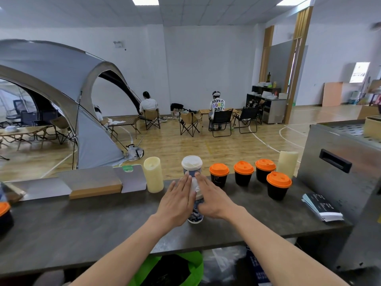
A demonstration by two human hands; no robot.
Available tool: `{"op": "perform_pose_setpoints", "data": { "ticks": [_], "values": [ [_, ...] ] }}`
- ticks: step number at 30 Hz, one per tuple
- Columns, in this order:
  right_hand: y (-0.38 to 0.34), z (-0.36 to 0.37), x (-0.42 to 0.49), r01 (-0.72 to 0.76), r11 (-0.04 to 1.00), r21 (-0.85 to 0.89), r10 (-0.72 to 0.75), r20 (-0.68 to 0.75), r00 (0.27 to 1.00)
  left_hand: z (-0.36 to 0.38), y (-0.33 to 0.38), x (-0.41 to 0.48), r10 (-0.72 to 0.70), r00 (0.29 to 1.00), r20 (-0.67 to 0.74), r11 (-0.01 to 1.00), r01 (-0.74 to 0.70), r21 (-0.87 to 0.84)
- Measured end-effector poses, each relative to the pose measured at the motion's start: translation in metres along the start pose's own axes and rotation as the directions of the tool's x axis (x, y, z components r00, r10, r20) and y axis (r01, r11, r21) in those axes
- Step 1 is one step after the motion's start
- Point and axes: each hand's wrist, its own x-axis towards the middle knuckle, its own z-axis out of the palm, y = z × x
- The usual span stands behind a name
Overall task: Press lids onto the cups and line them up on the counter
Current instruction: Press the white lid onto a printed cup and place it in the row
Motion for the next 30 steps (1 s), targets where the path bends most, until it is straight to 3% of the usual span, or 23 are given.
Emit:
{"op": "perform_pose_setpoints", "data": {
  "ticks": [4,7,12,21,24,28,30],
  "values": [
    [0.001,0.000,-0.009,-0.005,0.973,0.232,0.038,-0.135,0.990,-0.003,-0.010,-0.005,0.035,0.997,-0.074,0.984,-0.048,-0.172],
    [0.010,0.014,-0.017,-0.061,0.939,0.338,0.121,-0.158,0.980,0.002,-0.022,-0.012,-0.039,0.989,-0.144,0.943,-0.012,-0.333],
    [0.023,0.043,-0.023,-0.175,0.837,0.518,0.244,-0.068,0.967,0.025,-0.029,-0.024,-0.254,0.967,-0.013,0.736,0.185,-0.651],
    [0.024,0.047,-0.018,-0.157,0.804,0.574,0.286,-0.141,0.948,0.024,-0.012,-0.014,-0.255,0.966,-0.032,0.687,0.158,-0.709],
    [0.017,0.035,-0.019,-0.125,0.744,0.656,0.315,-0.180,0.932,0.010,-0.012,-0.016,-0.329,0.944,-0.004,0.533,0.182,-0.826],
    [0.002,0.018,-0.020,-0.080,0.628,0.774,0.373,-0.208,0.904,-0.013,0.001,-0.026,-0.309,0.938,0.156,0.189,0.221,-0.957],
    [-0.002,0.014,-0.020,-0.075,0.587,0.806,0.376,-0.189,0.907,-0.018,0.006,-0.030,-0.286,0.940,0.186,0.114,0.227,-0.967]
  ]
}}
